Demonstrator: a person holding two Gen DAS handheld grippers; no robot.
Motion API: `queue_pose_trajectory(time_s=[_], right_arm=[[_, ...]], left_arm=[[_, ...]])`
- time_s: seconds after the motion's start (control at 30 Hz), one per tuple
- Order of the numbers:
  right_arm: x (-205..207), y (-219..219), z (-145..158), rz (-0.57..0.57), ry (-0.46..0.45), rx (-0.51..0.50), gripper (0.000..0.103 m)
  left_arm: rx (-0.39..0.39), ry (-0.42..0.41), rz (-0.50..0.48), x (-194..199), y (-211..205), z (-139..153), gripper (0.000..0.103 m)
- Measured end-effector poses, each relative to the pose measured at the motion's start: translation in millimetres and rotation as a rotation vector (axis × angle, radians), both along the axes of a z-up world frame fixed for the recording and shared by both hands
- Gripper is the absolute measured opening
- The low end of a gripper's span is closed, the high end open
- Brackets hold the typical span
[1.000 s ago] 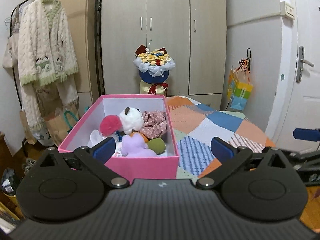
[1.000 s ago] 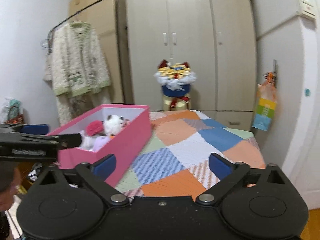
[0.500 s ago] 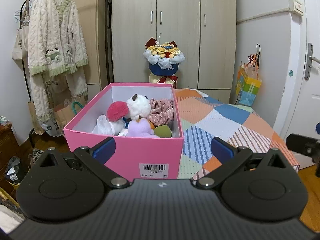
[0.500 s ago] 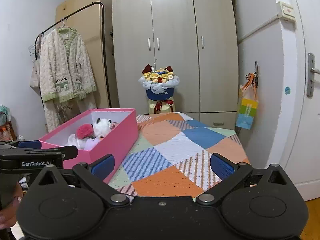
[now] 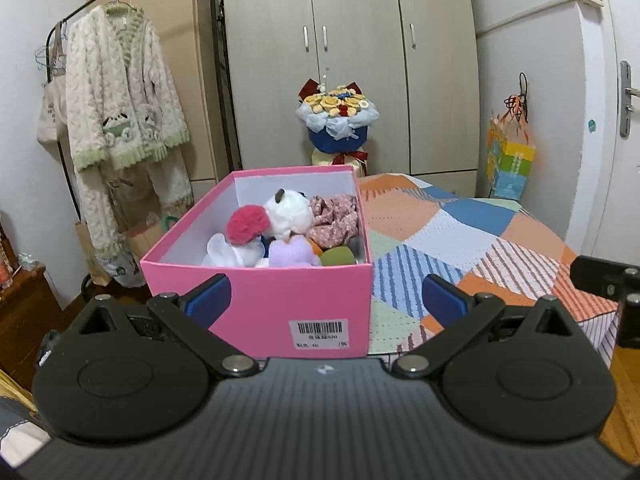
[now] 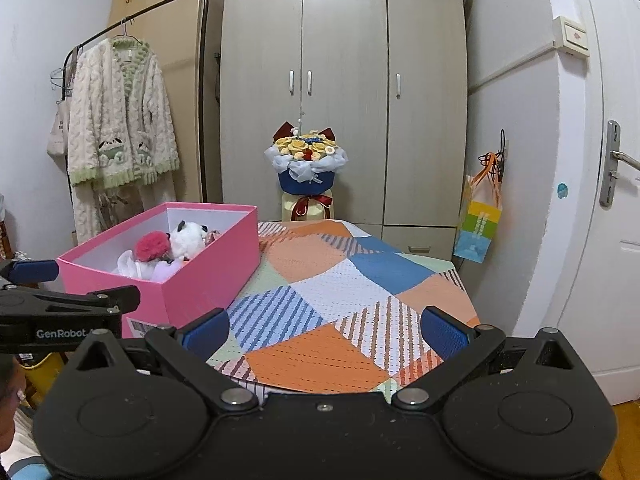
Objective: Organize soft objects
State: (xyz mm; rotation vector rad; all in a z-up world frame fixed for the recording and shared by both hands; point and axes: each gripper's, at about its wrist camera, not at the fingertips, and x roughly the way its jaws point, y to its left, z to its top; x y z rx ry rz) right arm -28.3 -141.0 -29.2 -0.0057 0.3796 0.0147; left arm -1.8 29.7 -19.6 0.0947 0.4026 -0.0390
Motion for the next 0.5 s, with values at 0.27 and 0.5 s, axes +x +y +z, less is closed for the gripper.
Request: queue_pose_trajectory(time_s=[0.27,0.5], right_arm=[[-1.0,-3.7,-3.1,-0.033,0.014,-0.007,0.103],[-3.8,-4.6,-3.7,-0.029,0.015,0.002,0.103]], left_arm=[[-0.014,-0.001,0.009,-1.6,2.6,-0.7,0.103],[-0.007,-0.002,-0.009,-5.7,1.9,-1.6,0.103]])
